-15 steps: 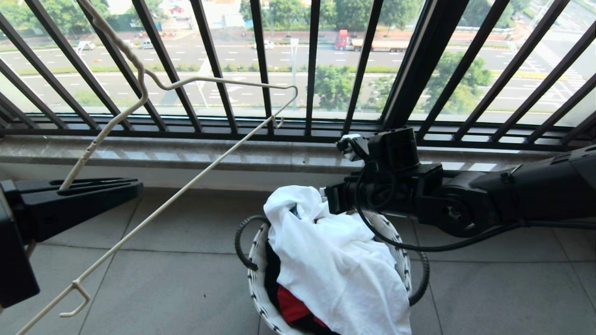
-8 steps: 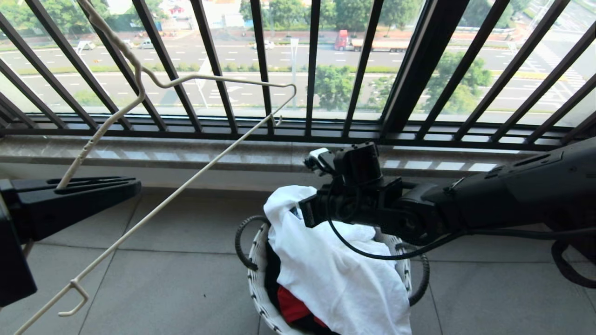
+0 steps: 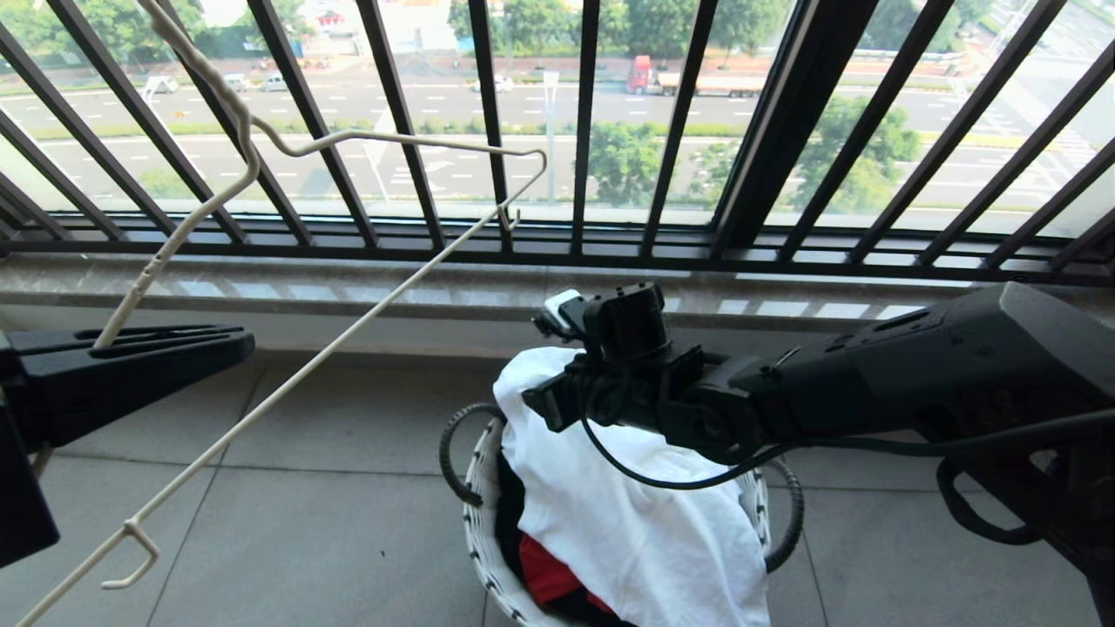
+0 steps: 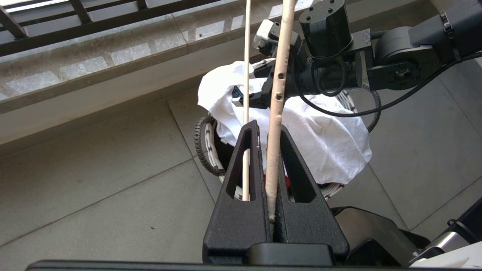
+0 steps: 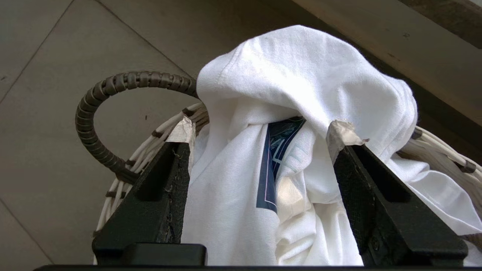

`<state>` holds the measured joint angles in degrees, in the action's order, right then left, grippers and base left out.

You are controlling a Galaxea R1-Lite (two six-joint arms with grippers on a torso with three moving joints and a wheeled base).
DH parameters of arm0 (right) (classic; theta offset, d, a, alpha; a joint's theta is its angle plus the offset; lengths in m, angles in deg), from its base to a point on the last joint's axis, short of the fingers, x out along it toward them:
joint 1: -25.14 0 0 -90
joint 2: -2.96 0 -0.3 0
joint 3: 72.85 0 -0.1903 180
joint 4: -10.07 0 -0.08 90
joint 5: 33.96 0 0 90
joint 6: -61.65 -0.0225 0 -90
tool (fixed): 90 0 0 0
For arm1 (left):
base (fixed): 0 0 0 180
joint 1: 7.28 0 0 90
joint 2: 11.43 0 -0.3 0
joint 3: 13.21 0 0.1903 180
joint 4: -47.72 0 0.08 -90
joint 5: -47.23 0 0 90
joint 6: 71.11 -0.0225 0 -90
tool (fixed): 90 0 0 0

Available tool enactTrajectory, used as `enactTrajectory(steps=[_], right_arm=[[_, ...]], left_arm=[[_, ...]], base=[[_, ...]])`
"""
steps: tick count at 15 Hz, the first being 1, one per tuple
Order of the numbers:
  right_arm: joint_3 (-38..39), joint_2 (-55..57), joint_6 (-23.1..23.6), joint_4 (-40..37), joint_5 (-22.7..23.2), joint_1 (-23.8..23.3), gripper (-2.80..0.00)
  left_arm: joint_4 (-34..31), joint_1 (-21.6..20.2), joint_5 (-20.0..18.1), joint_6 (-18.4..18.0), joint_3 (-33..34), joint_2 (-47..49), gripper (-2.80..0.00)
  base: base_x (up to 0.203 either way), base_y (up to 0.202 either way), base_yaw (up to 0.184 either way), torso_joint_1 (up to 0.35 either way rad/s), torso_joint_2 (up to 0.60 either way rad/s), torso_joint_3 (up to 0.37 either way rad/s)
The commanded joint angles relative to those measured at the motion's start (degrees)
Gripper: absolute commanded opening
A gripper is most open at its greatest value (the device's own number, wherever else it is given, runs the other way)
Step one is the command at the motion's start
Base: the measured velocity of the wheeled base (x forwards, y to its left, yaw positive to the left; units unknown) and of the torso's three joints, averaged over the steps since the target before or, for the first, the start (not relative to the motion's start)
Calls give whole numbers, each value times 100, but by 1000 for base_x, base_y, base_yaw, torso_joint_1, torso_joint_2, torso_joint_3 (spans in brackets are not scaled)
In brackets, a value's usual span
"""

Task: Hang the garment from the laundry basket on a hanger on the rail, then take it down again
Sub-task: Pick up clothes from the basket

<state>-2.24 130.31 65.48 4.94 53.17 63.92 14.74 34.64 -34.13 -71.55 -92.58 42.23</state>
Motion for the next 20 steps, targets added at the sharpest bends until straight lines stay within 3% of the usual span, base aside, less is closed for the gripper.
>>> enactTrajectory(steps=[1,6,17,18,20], right_arm=[[38,79,35,-13,-273,97,0],[13,373,674,289,-618,138,0],[-657,913,997,417,-907,30,0],[-803,983,1003,417,-915,-6,-280],[-1034,1097,1035,393,-925,-52,-280]], left_arm=[[-5,0,6,0,10,4,-280],[-5,0,15,0,2,-49,-280],[-5,0,15,0,2,-49,-280],[-5,0,15,0,2,-49,-280],[-5,0,15,0,2,-49,-280]], base=[[0,0,0,0,0,0],[0,0,0,0,0,0],[0,0,0,0,0,0],[0,0,0,0,0,0],[0,0,0,0,0,0]])
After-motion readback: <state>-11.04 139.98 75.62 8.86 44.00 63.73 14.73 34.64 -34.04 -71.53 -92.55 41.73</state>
